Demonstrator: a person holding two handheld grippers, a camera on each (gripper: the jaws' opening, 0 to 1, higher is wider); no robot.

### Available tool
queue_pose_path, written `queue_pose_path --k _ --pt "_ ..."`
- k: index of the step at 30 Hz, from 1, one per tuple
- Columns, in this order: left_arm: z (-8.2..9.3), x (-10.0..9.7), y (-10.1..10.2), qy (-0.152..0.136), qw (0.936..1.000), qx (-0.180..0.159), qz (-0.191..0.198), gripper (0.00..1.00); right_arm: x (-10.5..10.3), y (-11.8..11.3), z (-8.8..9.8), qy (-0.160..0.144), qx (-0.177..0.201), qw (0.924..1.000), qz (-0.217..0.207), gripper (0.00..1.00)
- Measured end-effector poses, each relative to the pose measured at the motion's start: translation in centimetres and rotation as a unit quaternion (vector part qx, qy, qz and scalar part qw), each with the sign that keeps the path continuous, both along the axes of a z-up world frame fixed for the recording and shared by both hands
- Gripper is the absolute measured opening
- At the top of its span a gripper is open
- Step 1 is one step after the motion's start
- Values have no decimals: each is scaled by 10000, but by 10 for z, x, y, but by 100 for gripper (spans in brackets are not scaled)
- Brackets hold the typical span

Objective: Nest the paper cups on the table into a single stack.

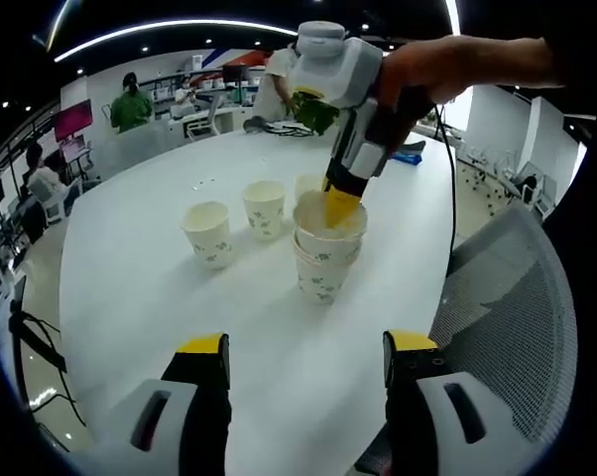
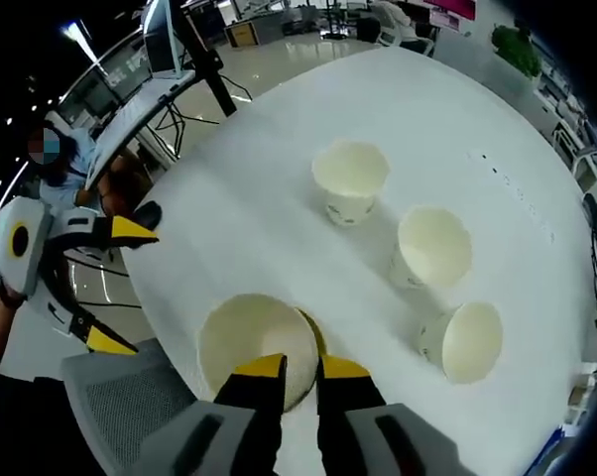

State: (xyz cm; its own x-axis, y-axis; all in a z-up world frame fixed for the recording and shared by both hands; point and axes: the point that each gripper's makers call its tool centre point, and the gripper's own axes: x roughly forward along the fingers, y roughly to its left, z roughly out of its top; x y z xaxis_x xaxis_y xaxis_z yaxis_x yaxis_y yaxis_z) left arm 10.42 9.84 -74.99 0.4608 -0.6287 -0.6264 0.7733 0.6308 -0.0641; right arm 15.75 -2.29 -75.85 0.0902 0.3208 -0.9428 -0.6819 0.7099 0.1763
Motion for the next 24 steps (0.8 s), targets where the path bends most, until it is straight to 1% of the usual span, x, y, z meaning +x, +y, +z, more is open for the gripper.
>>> queue_pose_path --k 4,5,7,13,15,17,20,23,24 --pt "1 -1 -2 0 10000 6 -20 61 2 -1 4 -42 31 10000 -37 9" --pt "1 -2 -3 -1 10000 7 -25 61 4 -2 1 -50 30 10000 -41 9" --pt "1 -2 -3 4 10000 9 -36 61 4 -2 1 -66 33 10000 -52 9" --pt "1 -2 -4 -1 10000 8 -61 61 6 -3 7 -72 96 9999 -77 11" --pt "1 -1 -4 -3 10000 10 -66 61 7 -1 8 -68 208 9997 -120 15" --pt "0 -1 -5 1 10000 9 -71 61 7 -1 11 -61 239 9996 -151 19" --pt "1 -1 -6 4 10000 11 -70 61 11 1 15 -131 328 9992 -190 26" --pt "0 -2 -6 9 10000 16 -80 61 16 7 21 -244 587 9978 -190 37" --pt "1 -2 -7 8 10000 19 -85 61 18 8 24 -272 662 9971 -248 39"
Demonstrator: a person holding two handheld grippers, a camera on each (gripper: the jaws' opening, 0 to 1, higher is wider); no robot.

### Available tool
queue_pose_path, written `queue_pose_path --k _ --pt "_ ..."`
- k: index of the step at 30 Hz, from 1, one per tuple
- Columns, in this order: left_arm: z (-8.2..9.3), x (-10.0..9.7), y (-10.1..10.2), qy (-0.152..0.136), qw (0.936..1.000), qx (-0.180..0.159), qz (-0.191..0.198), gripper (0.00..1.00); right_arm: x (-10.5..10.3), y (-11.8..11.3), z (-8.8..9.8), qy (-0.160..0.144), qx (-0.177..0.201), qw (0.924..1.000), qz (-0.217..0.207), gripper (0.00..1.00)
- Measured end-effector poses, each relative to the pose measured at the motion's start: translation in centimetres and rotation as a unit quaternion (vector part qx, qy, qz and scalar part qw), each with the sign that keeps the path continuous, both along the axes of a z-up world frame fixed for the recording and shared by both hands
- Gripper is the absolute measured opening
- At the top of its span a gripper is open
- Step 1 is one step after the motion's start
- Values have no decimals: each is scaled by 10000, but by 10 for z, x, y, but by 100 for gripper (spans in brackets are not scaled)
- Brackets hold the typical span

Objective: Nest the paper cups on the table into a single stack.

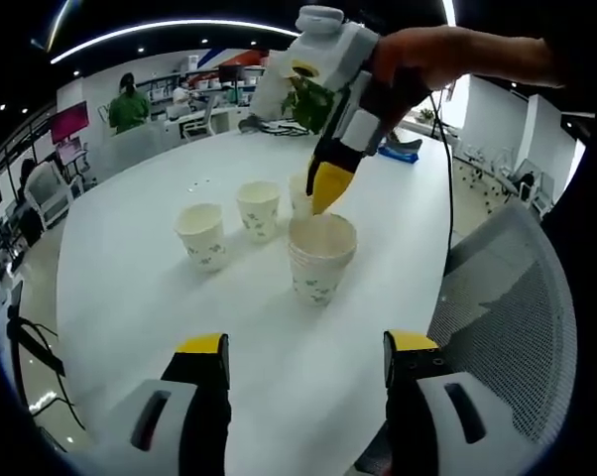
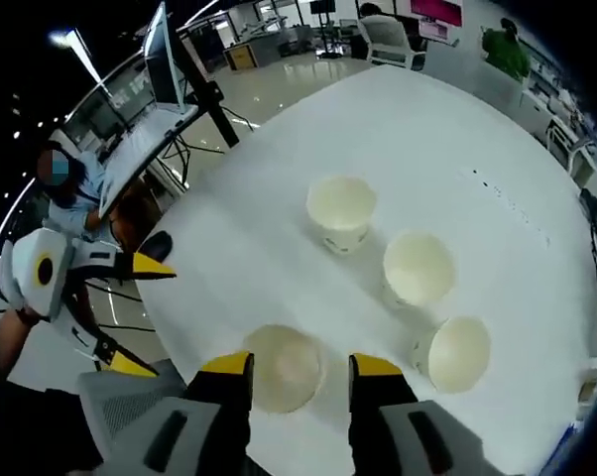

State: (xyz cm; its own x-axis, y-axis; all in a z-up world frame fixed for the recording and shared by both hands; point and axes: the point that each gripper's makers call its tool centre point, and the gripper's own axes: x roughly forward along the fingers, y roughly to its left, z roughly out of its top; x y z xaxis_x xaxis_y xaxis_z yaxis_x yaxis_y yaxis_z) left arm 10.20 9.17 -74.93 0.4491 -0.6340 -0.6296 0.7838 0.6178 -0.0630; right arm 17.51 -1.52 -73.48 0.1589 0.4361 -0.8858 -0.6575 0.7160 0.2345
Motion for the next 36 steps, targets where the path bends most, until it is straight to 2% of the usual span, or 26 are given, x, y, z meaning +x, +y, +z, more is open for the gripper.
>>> queue_pose_path --k 11,16,22,36 --pt "-1 1 0 10 10000 -2 4 62 30 5 19 -455 435 9976 -277 40" --pt "-1 3 1 13 10000 -3 22 62 44 6 20 -669 550 9953 -443 40" --pt "-2 4 3 15 10000 -6 59 61 56 13 26 -976 659 9924 -353 44" --pt "-4 2 4 36 10000 -1 92 62 77 20 23 -1137 611 9906 -463 47"
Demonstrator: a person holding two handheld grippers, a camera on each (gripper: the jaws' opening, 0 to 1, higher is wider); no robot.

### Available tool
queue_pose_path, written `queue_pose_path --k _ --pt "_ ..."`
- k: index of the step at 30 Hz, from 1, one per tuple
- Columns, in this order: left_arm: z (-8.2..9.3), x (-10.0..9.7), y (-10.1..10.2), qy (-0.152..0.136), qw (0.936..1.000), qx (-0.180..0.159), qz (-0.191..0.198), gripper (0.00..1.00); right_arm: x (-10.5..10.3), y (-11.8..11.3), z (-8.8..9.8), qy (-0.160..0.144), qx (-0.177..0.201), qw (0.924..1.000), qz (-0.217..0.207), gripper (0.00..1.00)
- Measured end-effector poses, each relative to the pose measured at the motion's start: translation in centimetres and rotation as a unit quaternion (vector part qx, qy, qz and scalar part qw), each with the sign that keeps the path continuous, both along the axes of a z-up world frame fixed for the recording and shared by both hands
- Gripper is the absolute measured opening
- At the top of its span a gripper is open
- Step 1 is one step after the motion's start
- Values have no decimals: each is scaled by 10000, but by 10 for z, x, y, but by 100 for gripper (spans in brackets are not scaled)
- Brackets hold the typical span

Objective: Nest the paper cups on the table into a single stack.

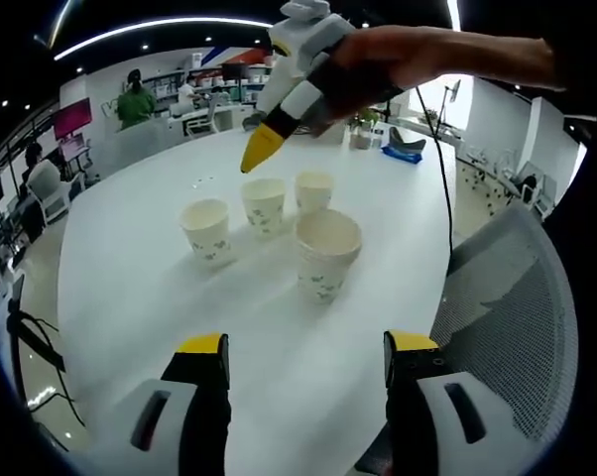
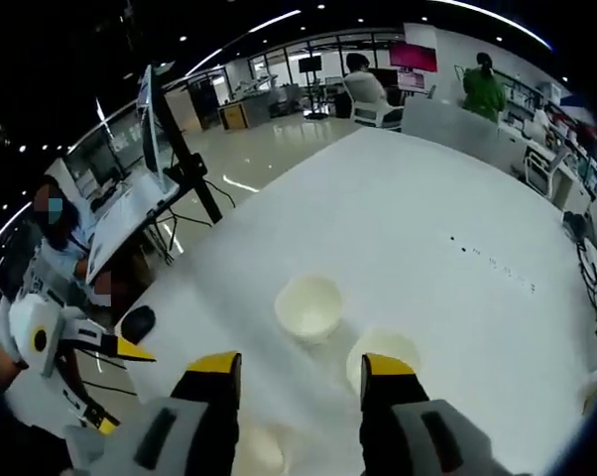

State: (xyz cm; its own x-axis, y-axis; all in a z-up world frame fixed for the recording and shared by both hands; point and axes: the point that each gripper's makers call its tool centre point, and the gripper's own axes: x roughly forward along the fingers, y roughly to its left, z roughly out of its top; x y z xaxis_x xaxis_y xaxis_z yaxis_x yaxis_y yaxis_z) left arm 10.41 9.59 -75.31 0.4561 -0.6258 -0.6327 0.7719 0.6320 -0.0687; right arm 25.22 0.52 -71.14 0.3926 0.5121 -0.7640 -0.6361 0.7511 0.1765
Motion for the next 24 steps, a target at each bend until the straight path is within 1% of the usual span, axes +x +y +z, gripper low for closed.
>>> queue_pose_path --k 7,12,13,17,20,21,23,24 --pt "0 2 2 2 10000 -6 21 62 13 6 -3 -11 38 10000 -58 49" --pt "0 3 3 0 10000 -12 36 62 17 11 -3 -46 45 10000 -29 52" --pt "0 3 4 1 10000 -9 36 62 24 12 -6 -31 35 10000 -27 52" --pt "0 4 5 4 10000 -13 42 61 25 11 -11 19 -23 10000 -21 52" --pt "-1 4 6 8 10000 -19 58 61 35 16 -17 72 -43 10000 -35 52" --pt "-1 4 6 7 10000 -22 60 61 35 13 -15 104 -44 9999 -51 52" --pt "-1 4 5 11 10000 -26 66 61 42 13 -21 161 -83 9998 -73 52" --pt "-1 4 5 14 10000 -26 66 61 42 14 -23 195 -100 9997 -73 51"
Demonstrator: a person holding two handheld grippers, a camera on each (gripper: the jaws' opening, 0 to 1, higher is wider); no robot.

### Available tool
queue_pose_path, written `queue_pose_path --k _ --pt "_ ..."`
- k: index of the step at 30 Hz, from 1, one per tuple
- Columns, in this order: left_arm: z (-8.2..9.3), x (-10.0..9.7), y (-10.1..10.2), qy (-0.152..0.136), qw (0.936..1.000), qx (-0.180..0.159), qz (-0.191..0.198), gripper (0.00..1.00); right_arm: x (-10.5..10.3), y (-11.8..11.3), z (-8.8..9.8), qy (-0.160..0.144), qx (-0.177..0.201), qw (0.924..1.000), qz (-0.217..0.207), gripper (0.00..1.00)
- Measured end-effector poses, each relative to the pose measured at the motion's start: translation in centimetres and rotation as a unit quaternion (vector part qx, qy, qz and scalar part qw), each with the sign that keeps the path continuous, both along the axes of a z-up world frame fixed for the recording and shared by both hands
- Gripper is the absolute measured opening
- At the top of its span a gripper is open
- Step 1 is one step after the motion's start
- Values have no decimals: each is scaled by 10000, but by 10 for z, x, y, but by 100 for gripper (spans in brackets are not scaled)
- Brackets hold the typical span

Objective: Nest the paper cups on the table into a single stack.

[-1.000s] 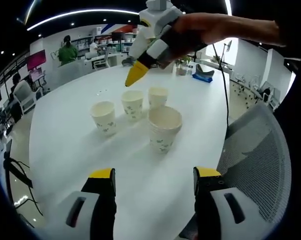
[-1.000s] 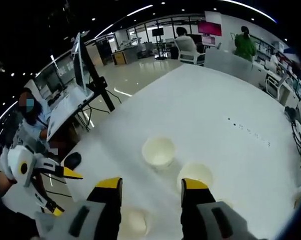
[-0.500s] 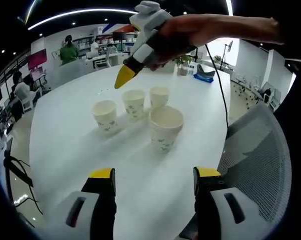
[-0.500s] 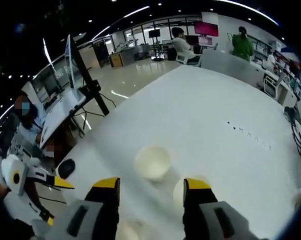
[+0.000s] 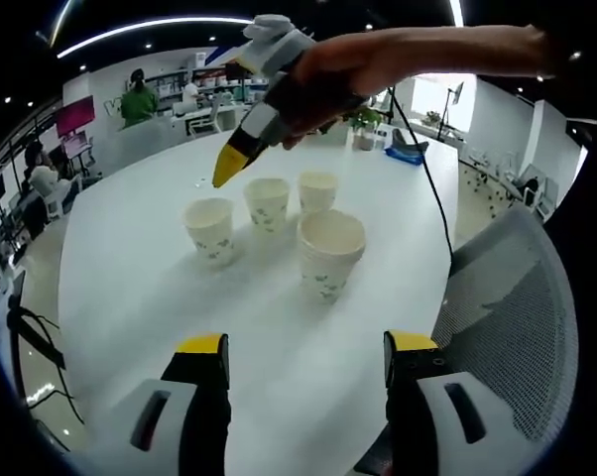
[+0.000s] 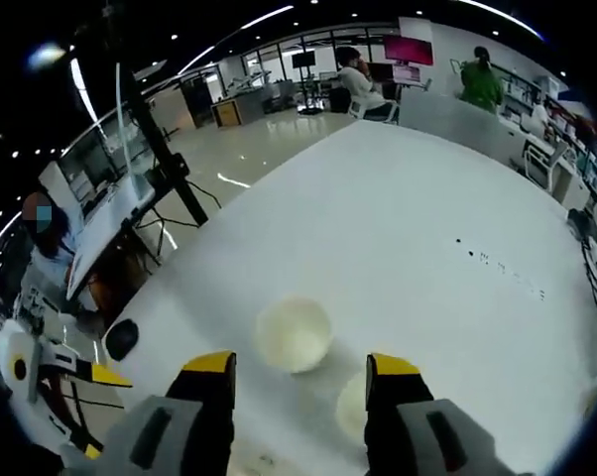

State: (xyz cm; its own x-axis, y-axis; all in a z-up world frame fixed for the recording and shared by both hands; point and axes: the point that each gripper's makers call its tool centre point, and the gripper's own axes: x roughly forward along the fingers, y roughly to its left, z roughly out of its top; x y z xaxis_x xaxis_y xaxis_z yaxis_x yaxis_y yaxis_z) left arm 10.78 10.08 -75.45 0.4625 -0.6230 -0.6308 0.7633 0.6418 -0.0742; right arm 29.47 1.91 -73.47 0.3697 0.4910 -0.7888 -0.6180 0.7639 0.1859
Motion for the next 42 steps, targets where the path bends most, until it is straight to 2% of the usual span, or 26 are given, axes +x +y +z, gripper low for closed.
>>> queue_pose_path --k 14,15,20,25,31,42 --pt "-2 -2 2 30 10000 -11 58 62 7 11 -13 384 -184 9991 26 51" --pt "-3 -2 1 34 10000 -11 62 62 15 16 -16 397 -214 9990 37 51" --pt "-3 -2 -3 52 10000 -38 55 62 23 15 -24 505 -370 9980 54 50" --pt "0 -4 -8 53 10000 -56 29 62 23 9 -34 670 -472 9966 10 49" --pt "2 -2 -8 40 10000 -82 35 62 21 12 -47 877 -540 9947 -19 44" --pt "6 -5 -2 45 9999 -75 86 63 19 17 -66 1222 -591 9906 -139 29"
